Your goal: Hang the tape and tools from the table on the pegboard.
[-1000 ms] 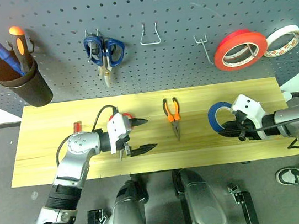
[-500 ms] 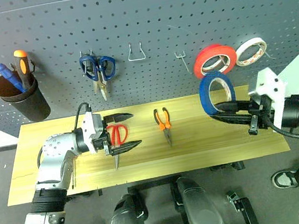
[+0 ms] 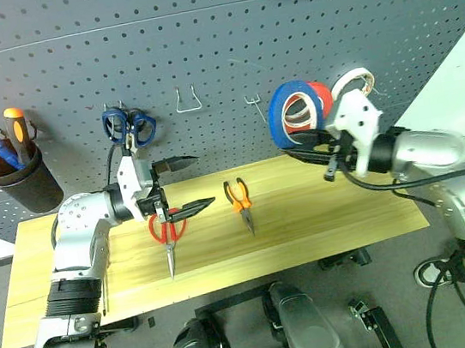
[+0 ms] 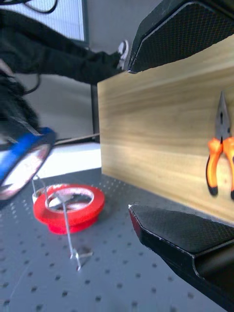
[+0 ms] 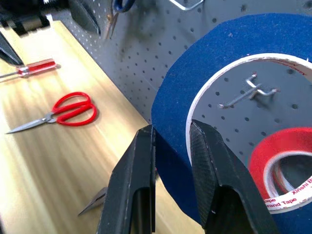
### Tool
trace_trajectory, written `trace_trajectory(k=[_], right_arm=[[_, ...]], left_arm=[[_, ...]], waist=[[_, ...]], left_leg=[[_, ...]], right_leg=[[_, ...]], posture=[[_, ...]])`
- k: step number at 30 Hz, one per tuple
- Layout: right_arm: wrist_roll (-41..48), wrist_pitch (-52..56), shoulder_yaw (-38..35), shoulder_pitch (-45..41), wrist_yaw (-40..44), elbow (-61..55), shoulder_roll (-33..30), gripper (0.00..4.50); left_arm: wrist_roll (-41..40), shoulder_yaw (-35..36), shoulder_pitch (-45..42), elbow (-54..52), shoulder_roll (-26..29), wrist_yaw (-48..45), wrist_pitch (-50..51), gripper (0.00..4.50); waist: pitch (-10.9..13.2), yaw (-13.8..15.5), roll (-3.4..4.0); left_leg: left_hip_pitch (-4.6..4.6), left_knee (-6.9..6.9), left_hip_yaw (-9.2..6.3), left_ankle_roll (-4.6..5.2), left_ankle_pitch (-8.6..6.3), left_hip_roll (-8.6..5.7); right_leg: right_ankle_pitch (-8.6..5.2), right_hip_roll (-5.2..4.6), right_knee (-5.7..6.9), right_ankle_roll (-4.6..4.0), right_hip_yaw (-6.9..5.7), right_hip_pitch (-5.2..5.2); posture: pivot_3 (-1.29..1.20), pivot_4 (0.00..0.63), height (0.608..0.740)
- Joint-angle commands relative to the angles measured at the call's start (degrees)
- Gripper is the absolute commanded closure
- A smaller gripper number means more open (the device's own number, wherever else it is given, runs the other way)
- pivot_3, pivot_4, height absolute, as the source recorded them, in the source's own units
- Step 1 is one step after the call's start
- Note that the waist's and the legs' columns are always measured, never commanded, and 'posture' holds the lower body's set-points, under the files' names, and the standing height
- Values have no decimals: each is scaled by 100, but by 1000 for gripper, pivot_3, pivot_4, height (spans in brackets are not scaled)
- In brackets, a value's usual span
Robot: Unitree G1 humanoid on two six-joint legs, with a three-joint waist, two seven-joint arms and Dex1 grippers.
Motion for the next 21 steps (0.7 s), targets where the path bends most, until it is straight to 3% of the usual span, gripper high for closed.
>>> trace_trajectory(k=[1, 7, 11, 18, 19, 21], right_arm=[[-269, -390, 219, -256, -128, 198, 254, 3847], [-849, -1007, 586, -603, -378, 1122, 751, 3847], [-1187, -1411, 841, -892, -512, 1766, 1162, 3847], [-1947, -1949, 1095, -1485, -1025, 3184, 1715, 3847], [-1962, -1972, 1082, -1503, -1016, 3224, 1745, 3125], [-1965, -2035, 1052, -1502, -967, 3212, 1783, 2605]], left_arm=[[-218, 221, -84, -163, 74, 6, 66, 0], [-584, 364, 85, -579, 151, -4, 463, 0], [-581, 398, 186, -677, 189, 56, 531, 0], [-514, 428, 250, -749, 244, 137, 531, 0], [-518, 433, 266, -759, 255, 142, 530, 0], [-529, 436, 329, -796, 277, 159, 530, 0]], waist=[[0, -5, 0], [-2, 1, -1], [-3, -4, -2], [-6, 9, -3], [-7, 22, -2], [-7, 74, -1]], left_leg=[[0, 0, 1, 0, 0, 0], [21, 2, 1, -2, 2, 0], [83, -5, 7, -2, 1, -2], [85, -1, 7, -4, 2, -2], [85, -1, 7, -4, 2, -2], [86, -1, 9, -4, 2, -2]], right_leg=[[0, 0, 0, 0, 1, 1], [-1, 0, 1, 2, 3, 23], [-8, 0, -2, 11, 9, 73], [-8, -1, 4, 11, 11, 75], [-8, -1, 5, 11, 12, 75], [-8, -1, 5, 11, 14, 75]], posture=[[-252, 100, 730], [-229, 101, 730], [-223, 100, 730], [-195, 97, 730], [-192, 97, 730], [-189, 97, 730]])
